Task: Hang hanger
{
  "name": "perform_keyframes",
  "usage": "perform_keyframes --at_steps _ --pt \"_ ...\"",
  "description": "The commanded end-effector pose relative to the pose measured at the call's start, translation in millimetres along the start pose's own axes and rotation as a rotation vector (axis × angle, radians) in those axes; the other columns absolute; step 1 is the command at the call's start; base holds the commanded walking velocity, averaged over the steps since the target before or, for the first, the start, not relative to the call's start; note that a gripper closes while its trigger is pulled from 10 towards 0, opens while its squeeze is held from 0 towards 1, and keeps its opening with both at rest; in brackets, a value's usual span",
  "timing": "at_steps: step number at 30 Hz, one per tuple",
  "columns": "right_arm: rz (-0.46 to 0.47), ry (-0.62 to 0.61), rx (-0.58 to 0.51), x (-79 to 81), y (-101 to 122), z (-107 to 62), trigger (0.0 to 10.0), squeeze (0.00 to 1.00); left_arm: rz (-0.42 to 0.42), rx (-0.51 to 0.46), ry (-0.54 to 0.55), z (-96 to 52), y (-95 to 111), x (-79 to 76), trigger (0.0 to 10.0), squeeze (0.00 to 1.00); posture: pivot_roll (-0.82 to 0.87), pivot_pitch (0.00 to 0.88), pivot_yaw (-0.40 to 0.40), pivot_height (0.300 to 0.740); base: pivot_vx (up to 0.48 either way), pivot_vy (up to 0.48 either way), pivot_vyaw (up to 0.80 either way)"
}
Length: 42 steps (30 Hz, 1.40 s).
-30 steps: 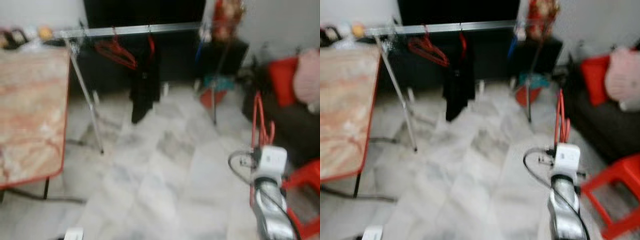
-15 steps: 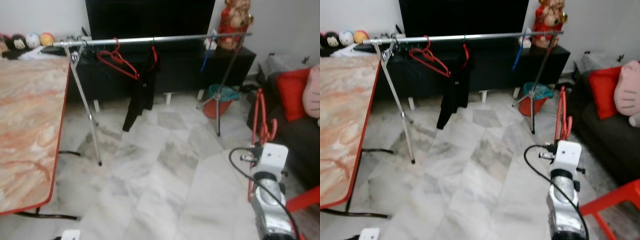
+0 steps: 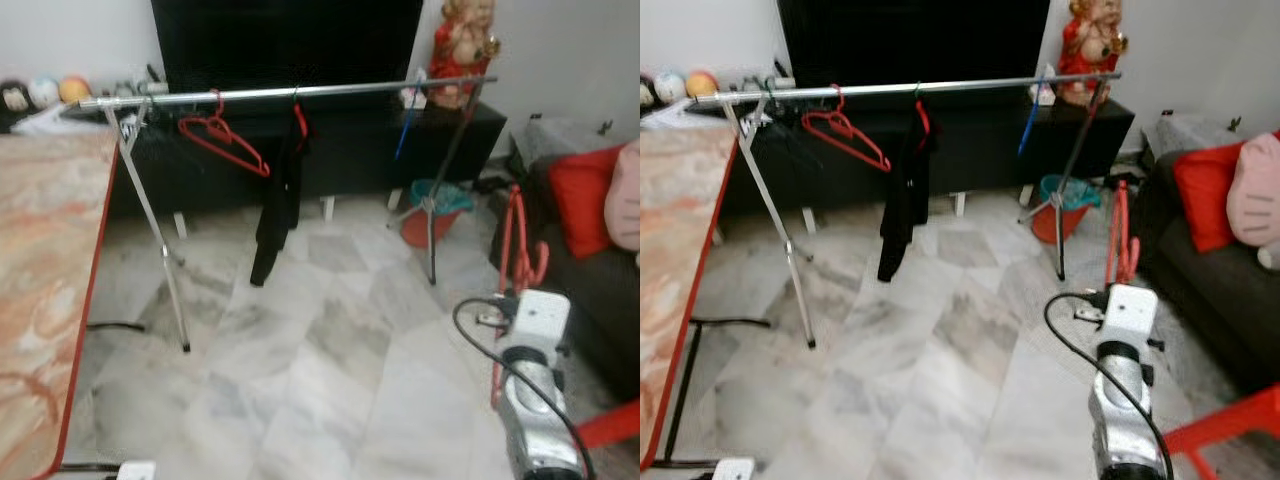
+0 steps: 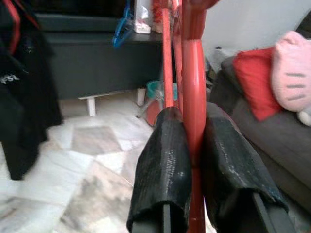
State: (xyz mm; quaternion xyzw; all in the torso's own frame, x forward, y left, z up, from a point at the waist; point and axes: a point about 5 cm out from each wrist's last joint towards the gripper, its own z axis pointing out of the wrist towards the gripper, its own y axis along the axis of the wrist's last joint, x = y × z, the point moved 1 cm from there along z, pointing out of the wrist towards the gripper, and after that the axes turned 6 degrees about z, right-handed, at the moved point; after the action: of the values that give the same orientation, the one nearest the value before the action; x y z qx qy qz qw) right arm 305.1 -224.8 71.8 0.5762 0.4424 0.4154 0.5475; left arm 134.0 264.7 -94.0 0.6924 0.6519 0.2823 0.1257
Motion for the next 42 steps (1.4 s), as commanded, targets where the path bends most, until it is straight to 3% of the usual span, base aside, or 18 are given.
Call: perform_keyframes --at_steps 1,8,12,19,33,42 --pt "-0.011 -0.026 0.033 -12.5 -5.0 0.0 10.0 0.0 0.01 0.008 -0.026 0.8 -0.2 -8.1 10.0 0.0 0.04 0.0 -0.078 0.74 0.262 0.0 0.0" --pt "-0.009 -0.003 0.04 -7.7 -6.0 1.4 10.0 0.0 0.015 0.009 -0.029 0.7 -0.6 -8.2 10.0 0.0 0.03 0.0 -0.077 0.74 0.263 0.0 0.0" --pt "-0.024 0.09 0.029 6.1 -4.9 0.3 10.0 0.0 0.017 0.011 -0.03 0.6 -0.9 -8.4 10.0 0.0 0.04 0.0 -0.075 0.74 0.264 0.0 0.1" --pt "-0.016 0.063 0.034 3.7 -4.9 1.8 10.0 0.0 0.017 0.01 -0.029 0.8 -0.3 -8.3 10.0 0.0 0.03 0.0 -0.074 0.74 0.262 0.0 0.75" --pt "0.01 0.07 0.041 4.0 -3.7 5.6 10.0 0.0 0.02 0.009 -0.031 1.4 1.5 -7.5 10.0 0.0 0.02 0.0 -0.06 0.74 0.263 0.0 0.0" --pt "0.035 0.079 0.032 12.7 0.2 10.9 10.0 0.0 0.014 0.006 -0.028 1.8 3.0 -7.2 10.0 0.0 0.02 0.0 -0.06 0.74 0.262 0.0 0.0"
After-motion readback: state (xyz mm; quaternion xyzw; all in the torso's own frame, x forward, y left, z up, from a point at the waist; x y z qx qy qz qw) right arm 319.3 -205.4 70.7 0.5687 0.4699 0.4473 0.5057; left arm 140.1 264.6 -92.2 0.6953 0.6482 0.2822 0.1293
